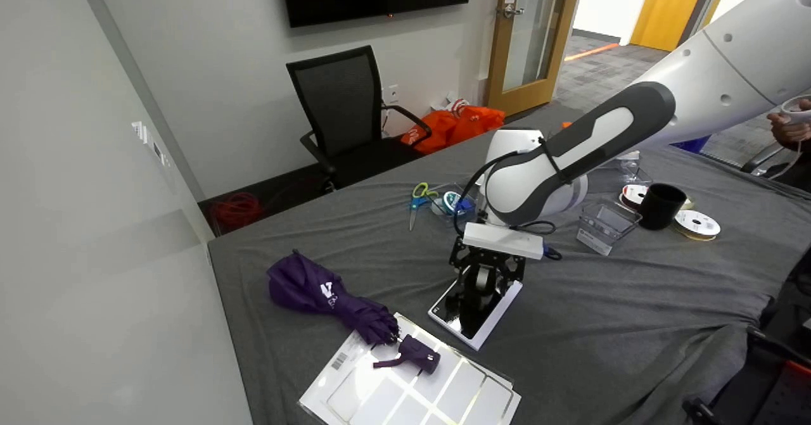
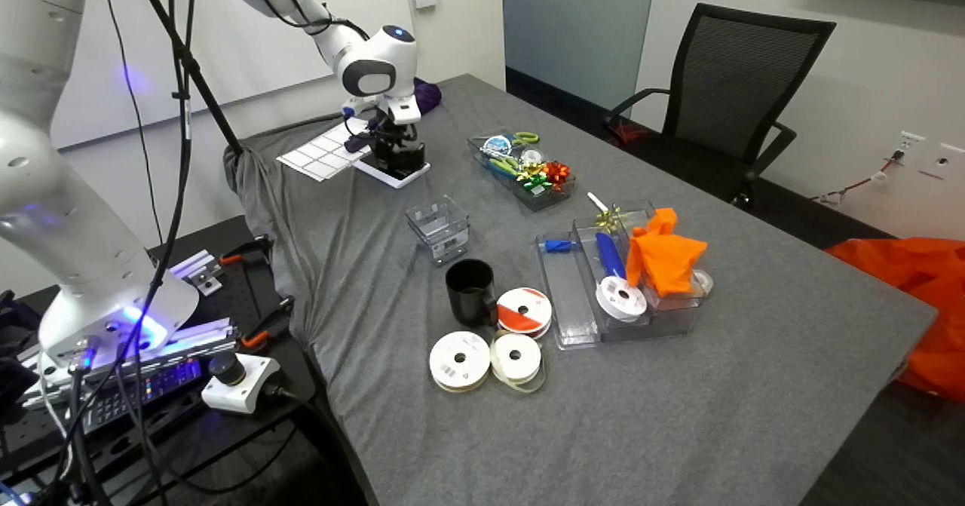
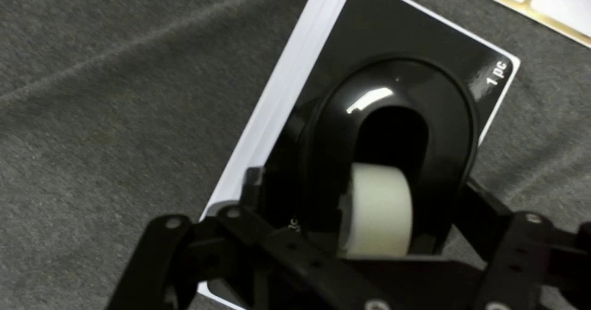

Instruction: Put the black masking tape dispenser on the black object on the left

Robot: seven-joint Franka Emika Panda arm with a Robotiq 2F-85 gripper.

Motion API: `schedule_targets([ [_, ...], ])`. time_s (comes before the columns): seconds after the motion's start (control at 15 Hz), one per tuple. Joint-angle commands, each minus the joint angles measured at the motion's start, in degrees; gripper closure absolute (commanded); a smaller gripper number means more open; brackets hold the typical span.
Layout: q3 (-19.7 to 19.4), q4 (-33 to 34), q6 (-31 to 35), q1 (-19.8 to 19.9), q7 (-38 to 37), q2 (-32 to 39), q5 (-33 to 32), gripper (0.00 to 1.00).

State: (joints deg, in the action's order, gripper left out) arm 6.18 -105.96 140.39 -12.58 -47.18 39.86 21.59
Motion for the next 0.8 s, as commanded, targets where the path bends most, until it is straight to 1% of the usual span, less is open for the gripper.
schedule_targets([
  [0.0, 0.8, -4.2, 0.5, 0.3, 3.5, -4.3, -0.1, 0.00],
  [0.27, 1.3, -8.3, 1.5, 0.4, 6.7, -9.1, 0.5, 0.00],
  [0.47, 2.4, -12.5, 5.1, 1.0, 10.6, -13.7, 1.9, 0.00],
  [0.6, 3.0, -14.8, 6.4, 1.4, 13.2, -16.4, 3.1, 0.00],
  [0.73, 3.4, -17.5, 6.0, 1.9, 16.1, -19.4, 4.1, 0.00],
])
